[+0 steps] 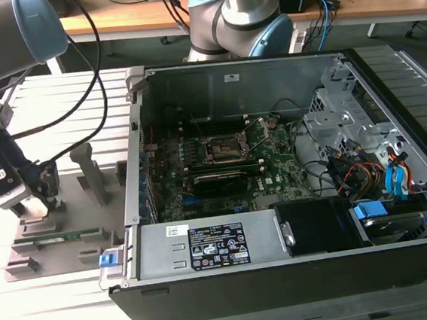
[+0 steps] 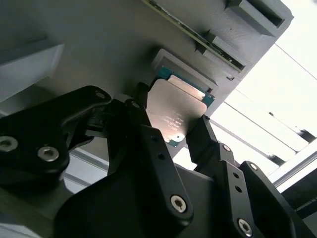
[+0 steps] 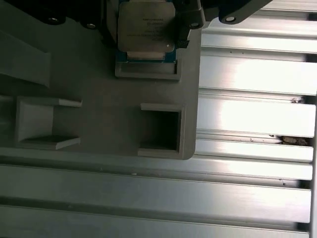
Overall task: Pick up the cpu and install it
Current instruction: 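Pick up the cpu and move it towards the insertion slot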
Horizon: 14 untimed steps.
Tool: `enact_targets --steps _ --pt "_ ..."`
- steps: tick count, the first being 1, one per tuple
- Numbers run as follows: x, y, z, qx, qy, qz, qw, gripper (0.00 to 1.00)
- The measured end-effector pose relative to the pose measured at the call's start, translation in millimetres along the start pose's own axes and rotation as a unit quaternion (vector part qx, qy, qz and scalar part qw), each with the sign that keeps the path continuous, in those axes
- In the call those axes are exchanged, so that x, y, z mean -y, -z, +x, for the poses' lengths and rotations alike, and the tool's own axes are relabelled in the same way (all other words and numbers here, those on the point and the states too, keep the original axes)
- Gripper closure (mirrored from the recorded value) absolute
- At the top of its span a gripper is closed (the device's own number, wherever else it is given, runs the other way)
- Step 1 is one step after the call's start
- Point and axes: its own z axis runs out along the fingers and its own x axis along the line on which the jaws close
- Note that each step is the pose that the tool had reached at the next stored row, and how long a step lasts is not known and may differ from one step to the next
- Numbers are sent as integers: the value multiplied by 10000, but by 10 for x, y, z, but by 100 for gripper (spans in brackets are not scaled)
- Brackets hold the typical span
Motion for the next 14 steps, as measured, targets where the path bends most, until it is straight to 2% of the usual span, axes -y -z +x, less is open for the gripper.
enact_targets --steps 14 --pt "3 174 -5 0 0 0 10000 45"
